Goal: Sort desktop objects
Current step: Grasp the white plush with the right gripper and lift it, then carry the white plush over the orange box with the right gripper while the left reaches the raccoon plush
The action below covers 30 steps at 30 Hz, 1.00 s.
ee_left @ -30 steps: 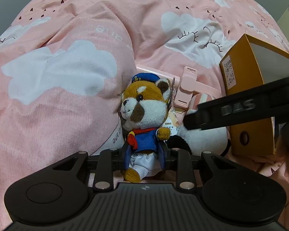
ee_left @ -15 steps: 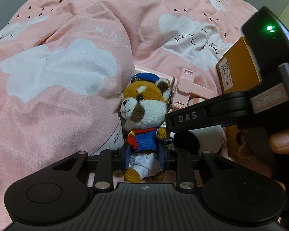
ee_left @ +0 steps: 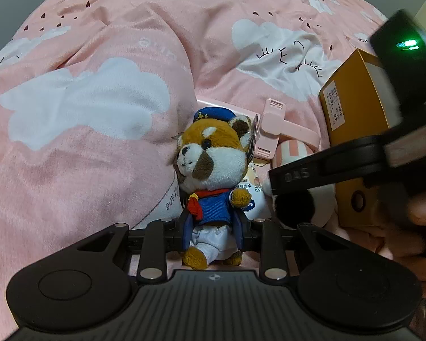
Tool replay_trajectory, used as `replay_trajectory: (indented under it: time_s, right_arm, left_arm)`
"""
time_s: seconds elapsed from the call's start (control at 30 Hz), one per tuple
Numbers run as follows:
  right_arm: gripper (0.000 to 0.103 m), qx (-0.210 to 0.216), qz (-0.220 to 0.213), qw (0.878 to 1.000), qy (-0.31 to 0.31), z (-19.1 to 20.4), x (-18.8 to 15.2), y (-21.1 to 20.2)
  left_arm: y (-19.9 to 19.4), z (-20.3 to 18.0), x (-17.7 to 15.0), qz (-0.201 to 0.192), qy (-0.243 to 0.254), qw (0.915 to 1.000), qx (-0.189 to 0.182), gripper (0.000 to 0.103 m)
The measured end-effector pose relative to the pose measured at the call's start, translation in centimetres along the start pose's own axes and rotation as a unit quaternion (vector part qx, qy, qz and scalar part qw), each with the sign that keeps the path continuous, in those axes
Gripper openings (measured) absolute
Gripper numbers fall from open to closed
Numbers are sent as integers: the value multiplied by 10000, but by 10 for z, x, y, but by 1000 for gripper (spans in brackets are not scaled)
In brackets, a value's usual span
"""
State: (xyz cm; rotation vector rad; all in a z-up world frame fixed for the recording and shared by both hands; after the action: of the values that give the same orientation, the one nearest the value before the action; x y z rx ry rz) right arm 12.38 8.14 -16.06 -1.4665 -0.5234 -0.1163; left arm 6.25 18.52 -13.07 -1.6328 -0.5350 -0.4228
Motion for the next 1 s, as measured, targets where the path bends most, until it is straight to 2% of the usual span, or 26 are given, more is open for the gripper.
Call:
replay_trajectory:
  time_s: [0.13,0.27,0.43,0.57,0.8,0.83,0.87,1.0]
  right_arm:
    - [64,420,-109,9991,40,-2,-2,-19]
    - [63,1047,-361,9939,-12,11,-1,-50]
    - [63,1664,-1019,9802,-346,15,12,-95]
    - [63,2162,-1412,9655,-328,-3,27,-122]
    - [63,2238,-2112,9514,-62,-61,41,-164]
    - [63,2256,-2186,9494,32,-72,43,-170]
    - [63,2258,-2239,9480,142,-83,45,-175]
    - [63,2175,-2416,9445,486,-123,51,-187]
  left_arm:
    - [0,0,1,-12,-70,10000,-15,32]
    - [-3,-1,4,-56,-189,9998,-90,31]
    - [-8,-3,10,-176,-358,9991,-152,30]
    - [-19,-9,17,-417,-496,9977,-208,28]
    - [-54,-31,49,-1093,-637,9911,-414,22]
    - [-58,-37,54,-1187,-605,9900,-460,18]
    - [-63,-43,60,-1278,-573,9889,-502,2]
    - [-76,-69,86,-1629,-447,9828,-738,0]
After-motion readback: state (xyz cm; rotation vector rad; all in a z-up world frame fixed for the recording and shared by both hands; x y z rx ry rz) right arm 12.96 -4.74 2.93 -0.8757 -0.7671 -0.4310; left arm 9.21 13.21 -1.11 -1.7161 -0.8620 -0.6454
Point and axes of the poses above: each gripper's, at about its wrist camera, not at the fingertips, and y roughly the way its jaws point, z to its left, x to its top, the point moved 8 cm from there along y, roughly the way its jaws point, and after that the axes turned 12 degrees about -z, right-handed, at the moved point
